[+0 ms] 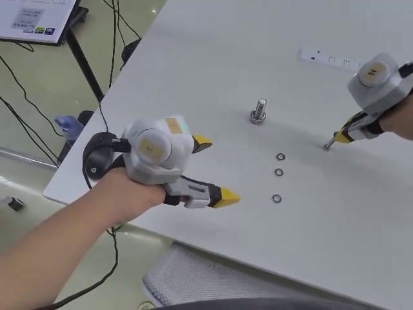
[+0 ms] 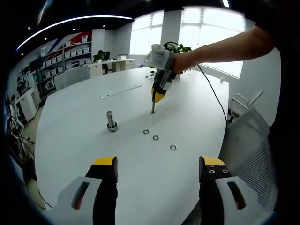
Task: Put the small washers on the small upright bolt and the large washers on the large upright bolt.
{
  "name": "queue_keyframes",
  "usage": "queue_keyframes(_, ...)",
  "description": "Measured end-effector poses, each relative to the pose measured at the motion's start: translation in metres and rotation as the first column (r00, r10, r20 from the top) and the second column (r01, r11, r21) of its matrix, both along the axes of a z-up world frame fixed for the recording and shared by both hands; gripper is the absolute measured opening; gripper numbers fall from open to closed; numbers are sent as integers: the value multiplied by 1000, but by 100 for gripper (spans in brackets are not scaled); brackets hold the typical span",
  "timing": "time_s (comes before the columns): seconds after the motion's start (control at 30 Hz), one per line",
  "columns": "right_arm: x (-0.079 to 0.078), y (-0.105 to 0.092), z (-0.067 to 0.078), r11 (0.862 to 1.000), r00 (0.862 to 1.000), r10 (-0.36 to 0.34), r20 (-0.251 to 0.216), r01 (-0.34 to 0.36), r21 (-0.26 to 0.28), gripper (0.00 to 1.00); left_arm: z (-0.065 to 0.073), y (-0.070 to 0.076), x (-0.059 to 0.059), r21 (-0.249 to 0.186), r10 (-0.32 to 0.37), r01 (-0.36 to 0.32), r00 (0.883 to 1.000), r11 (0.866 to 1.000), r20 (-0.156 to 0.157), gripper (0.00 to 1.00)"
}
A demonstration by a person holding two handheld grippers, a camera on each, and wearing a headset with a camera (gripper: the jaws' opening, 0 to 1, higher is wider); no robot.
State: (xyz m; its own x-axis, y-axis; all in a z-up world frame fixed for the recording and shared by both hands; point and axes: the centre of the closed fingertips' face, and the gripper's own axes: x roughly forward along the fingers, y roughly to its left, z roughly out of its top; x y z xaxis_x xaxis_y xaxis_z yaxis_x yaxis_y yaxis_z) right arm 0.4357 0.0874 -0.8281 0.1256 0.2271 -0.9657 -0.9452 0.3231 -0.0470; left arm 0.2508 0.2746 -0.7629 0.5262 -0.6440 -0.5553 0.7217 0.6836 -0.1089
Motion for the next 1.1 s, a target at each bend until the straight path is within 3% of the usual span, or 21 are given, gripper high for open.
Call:
queue_keyframes(0.43, -1, 1, -13, 1000, 1000, 17, -10, -17, -24, 13, -1, 1, 0, -6, -2, 2, 1000, 1000, -5, 69)
queue_keyframes(0.8, 0, 2, -34, 999, 999, 28, -31, -29, -41, 13, -2, 2, -2, -2, -1, 1, 1000, 1000, -11, 69)
queue_keyframes(1.1, -3, 3, -40, 998, 998, 37, -40, -39, -48, 13, 0, 0, -2, -4, 0, 0, 1000, 1000, -13, 68)
